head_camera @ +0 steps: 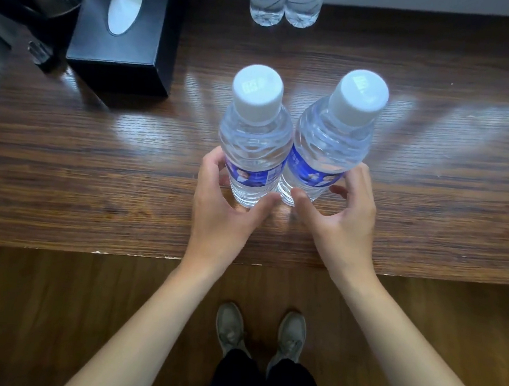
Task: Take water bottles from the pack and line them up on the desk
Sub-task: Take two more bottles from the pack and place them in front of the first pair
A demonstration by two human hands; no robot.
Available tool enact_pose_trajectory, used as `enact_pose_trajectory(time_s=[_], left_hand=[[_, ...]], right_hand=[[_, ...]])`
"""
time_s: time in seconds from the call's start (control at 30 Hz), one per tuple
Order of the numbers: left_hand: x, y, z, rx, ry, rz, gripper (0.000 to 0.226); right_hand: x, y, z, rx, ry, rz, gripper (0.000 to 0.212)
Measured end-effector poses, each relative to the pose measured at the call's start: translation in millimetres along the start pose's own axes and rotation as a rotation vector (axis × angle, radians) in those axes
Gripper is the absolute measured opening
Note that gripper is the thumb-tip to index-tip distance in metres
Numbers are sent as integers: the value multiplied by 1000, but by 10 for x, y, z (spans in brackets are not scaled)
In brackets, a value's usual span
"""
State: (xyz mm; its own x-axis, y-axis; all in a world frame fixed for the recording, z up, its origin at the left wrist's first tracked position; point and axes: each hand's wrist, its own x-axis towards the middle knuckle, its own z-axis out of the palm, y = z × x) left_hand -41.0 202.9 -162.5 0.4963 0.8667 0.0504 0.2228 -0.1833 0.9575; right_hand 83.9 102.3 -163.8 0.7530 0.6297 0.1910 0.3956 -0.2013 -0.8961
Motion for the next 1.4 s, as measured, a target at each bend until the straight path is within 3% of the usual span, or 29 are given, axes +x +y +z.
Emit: enact_pose_trajectory(time_s=[0.2,0.33,0.73,0.9,1.07,1.4], left_hand=[[-28,-72,-51,-86,-85,25,49],[-15,-97,-62,-79,-58,21,45],[31,-65,-1,29,116,-18,70],[20,-56,-13,-51,14,-4,77],[23,-155,-92,-38,-55,17,56],[59,-107,-15,-23,68,14,66]], right_hand=[[-21,-42,53,-46,76,96,77],[-6,-28,68,-62,79,102,66],[106,68,-22,28,-95,-8,46],[94,33,-32,50,-127,10,55],[97,-3,9,-2,-30,71,70],[224,-3,-94,33,-198,26,38]])
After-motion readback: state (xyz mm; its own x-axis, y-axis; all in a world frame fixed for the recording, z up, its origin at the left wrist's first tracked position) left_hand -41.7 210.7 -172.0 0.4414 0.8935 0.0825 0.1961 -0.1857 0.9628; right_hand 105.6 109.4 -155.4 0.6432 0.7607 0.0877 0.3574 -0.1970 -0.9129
